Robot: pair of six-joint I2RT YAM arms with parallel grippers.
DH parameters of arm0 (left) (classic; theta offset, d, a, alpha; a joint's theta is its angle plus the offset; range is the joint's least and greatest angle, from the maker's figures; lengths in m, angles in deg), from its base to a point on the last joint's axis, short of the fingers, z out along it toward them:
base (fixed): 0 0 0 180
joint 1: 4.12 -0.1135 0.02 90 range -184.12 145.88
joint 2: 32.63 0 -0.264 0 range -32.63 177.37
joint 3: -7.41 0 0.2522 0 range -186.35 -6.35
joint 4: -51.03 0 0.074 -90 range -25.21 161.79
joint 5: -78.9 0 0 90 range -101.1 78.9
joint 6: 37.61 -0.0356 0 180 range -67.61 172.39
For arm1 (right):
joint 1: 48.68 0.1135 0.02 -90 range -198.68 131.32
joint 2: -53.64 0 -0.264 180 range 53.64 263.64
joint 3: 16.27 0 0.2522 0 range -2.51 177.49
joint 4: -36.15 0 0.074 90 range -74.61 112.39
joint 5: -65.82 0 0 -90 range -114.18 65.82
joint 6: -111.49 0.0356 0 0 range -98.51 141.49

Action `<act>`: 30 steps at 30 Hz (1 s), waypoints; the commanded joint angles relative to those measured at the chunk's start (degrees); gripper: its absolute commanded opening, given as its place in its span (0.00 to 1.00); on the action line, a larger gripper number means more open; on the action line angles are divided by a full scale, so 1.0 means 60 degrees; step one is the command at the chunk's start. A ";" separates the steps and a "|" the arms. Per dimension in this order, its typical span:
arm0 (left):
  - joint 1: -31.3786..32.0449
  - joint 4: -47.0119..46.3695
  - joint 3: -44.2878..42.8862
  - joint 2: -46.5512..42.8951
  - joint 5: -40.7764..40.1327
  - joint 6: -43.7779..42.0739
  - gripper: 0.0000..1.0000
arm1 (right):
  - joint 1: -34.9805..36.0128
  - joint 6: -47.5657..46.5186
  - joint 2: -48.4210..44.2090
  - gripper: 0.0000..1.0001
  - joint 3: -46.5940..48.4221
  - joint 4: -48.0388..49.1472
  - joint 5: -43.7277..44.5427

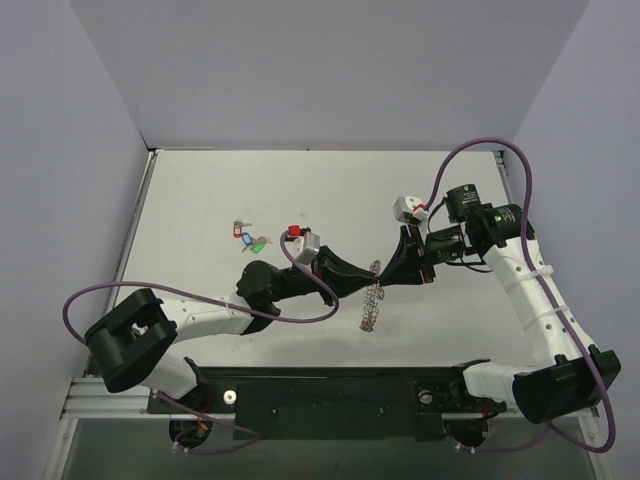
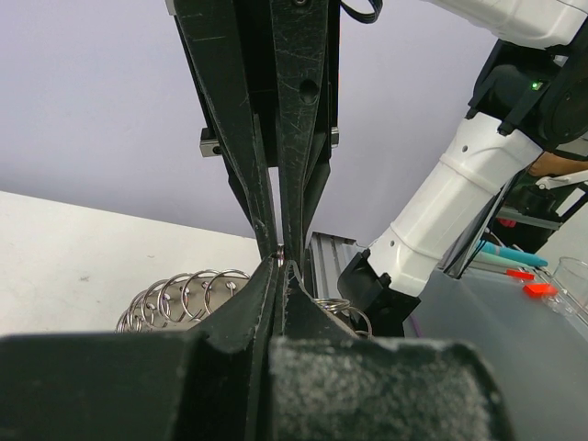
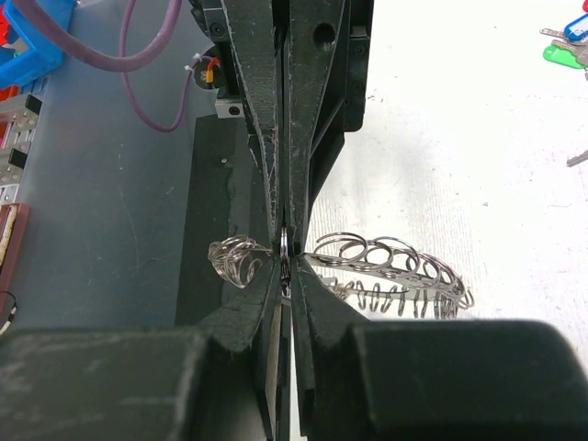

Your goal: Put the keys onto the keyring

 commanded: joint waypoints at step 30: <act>-0.0979 0.7028 -0.1941 -0.2440 0.0401 -0.0792 0.68 | -0.0168 0.2301 -0.1100 0.00 -0.0435 0.0922 0.2538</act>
